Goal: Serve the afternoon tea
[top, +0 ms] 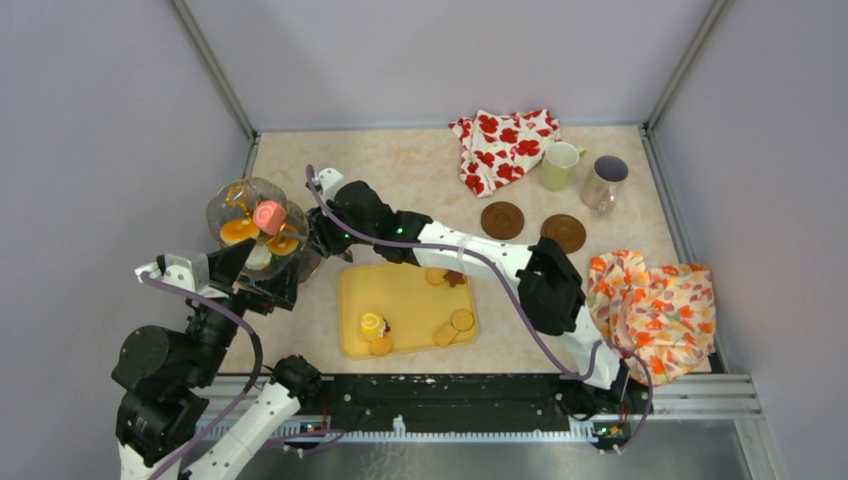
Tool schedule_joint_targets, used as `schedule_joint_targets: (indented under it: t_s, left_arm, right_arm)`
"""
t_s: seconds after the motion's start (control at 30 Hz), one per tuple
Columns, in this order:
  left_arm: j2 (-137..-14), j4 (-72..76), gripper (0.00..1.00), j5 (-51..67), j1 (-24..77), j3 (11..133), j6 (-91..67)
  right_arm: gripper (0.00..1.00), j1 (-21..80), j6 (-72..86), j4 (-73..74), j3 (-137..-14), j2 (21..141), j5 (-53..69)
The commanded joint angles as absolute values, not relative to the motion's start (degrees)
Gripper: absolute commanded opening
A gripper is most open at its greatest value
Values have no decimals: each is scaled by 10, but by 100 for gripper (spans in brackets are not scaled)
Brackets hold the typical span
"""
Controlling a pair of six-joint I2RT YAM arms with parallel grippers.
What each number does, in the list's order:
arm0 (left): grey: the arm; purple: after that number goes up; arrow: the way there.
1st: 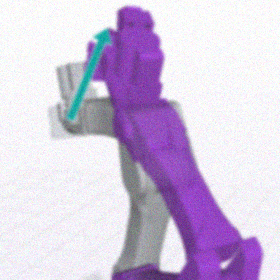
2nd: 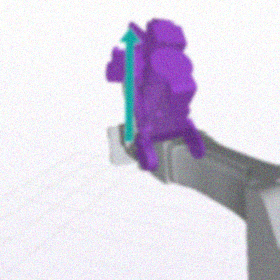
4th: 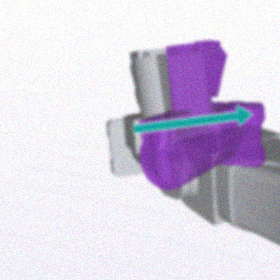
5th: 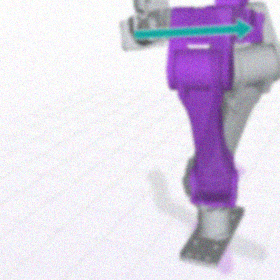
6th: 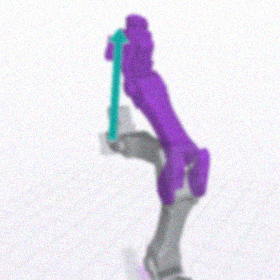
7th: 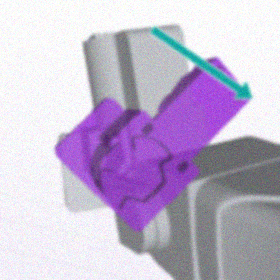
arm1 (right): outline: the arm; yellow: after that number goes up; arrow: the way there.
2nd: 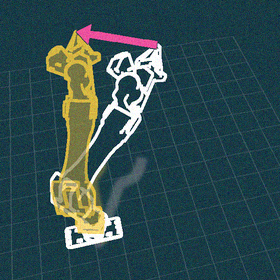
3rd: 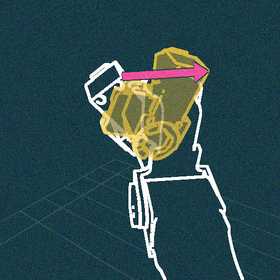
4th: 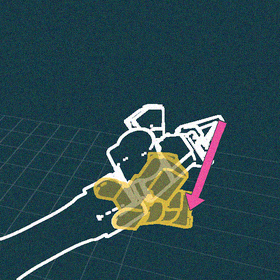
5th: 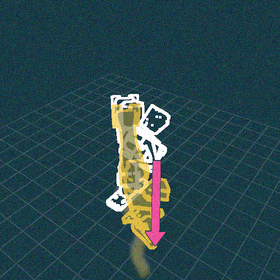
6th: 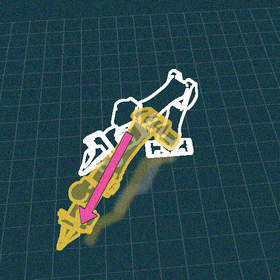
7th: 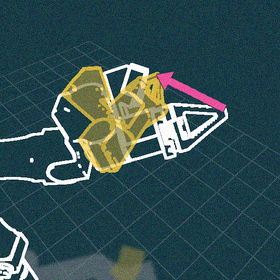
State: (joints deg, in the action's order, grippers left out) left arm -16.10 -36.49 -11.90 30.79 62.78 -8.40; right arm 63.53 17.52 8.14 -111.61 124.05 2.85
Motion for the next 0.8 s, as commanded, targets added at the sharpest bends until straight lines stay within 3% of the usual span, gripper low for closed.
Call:
schedule_joint_targets:
  t_s: [0.0, 0.33, 0.77]
  left_arm:
    - [-156, -351, 99, -126, 306, 626, -82]
    - [-159, -348, 99, -122, 306, 627, -84]
    - [-163, -343, 99, -121, 307, 623, -86]
  right_arm:
    - [40, 628, 163, 59, -1162, 1255, 65]
    - [44, 624, 154, 64, -1152, 1241, 72]
    - [41, 625, 143, 52, -1076, 1169, 40]
